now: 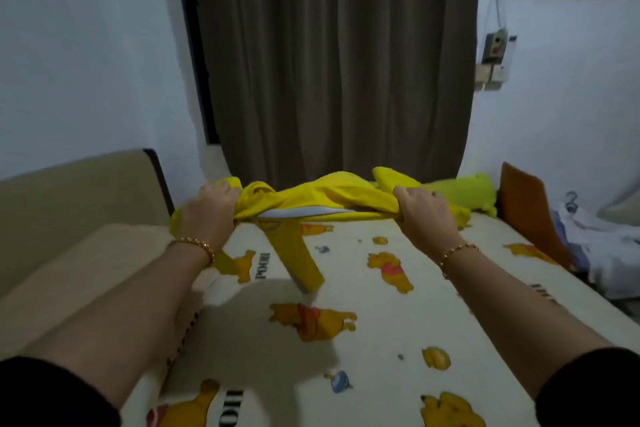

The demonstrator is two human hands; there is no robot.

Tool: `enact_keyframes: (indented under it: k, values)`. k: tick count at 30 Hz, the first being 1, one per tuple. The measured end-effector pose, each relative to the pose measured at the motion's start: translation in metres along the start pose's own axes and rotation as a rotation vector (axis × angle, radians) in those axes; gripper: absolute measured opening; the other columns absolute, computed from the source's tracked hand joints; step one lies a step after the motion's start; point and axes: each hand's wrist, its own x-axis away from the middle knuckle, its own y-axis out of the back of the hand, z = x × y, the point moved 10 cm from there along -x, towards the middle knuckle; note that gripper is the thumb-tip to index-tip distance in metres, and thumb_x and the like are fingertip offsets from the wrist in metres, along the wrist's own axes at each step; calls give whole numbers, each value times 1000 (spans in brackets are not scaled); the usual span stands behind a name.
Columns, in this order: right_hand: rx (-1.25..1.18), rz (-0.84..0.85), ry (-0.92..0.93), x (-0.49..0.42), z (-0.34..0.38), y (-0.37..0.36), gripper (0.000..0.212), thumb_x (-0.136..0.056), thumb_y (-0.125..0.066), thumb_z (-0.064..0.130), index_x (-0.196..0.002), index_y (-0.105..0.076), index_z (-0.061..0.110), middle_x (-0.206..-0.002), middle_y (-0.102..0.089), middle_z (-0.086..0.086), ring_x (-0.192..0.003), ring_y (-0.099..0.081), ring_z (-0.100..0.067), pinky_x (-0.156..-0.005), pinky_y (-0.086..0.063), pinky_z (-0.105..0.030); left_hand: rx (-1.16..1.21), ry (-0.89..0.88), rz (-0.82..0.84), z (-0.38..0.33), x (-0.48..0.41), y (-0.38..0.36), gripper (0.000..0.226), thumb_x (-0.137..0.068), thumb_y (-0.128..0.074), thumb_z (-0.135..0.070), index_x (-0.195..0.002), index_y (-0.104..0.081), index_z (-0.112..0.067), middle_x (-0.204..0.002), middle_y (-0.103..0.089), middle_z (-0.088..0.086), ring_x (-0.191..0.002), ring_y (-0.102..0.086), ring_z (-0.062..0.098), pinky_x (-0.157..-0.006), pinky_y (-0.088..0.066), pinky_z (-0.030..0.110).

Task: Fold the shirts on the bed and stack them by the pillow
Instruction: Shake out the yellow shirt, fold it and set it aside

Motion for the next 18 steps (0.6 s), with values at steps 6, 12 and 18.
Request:
enact_keyframes:
  k: [6, 12, 18]
  values:
    - [38, 228, 81, 216, 48, -162, 48, -41, -76, -1, -84, -63, 14, -72, -57, -11, -66, -59, -34, -53, -46, -44, -75, -146, 395, -53, 232, -155, 48, -33, -91, -10, -73, -65, -11, -75, -55, 14, -62, -55, 31, -44, -42, 34]
    - [44, 680, -61, 443, 66, -274, 44, -34, -91, 5, -70, -65, 9, -68, -57, -15, -61, -58, -34, -49, -46, -42, 42, -124, 880, -119, 483, -251, 82, 2, -87, -4, -77, -69, -18, -79, -60, 8, -65, -59, 27, -43, -47, 33]
    - [155, 626, -188, 473, 51, -258, 25, -63, -72, 0, -86, -61, 3, -81, -56, -20, -74, -57, -36, -62, -46, -47, 111, -110, 787, -129, 496, -240, 76, -24, -82, 0, -92, -52, -18, -86, -55, 5, -78, -52, 23, -54, -50, 31]
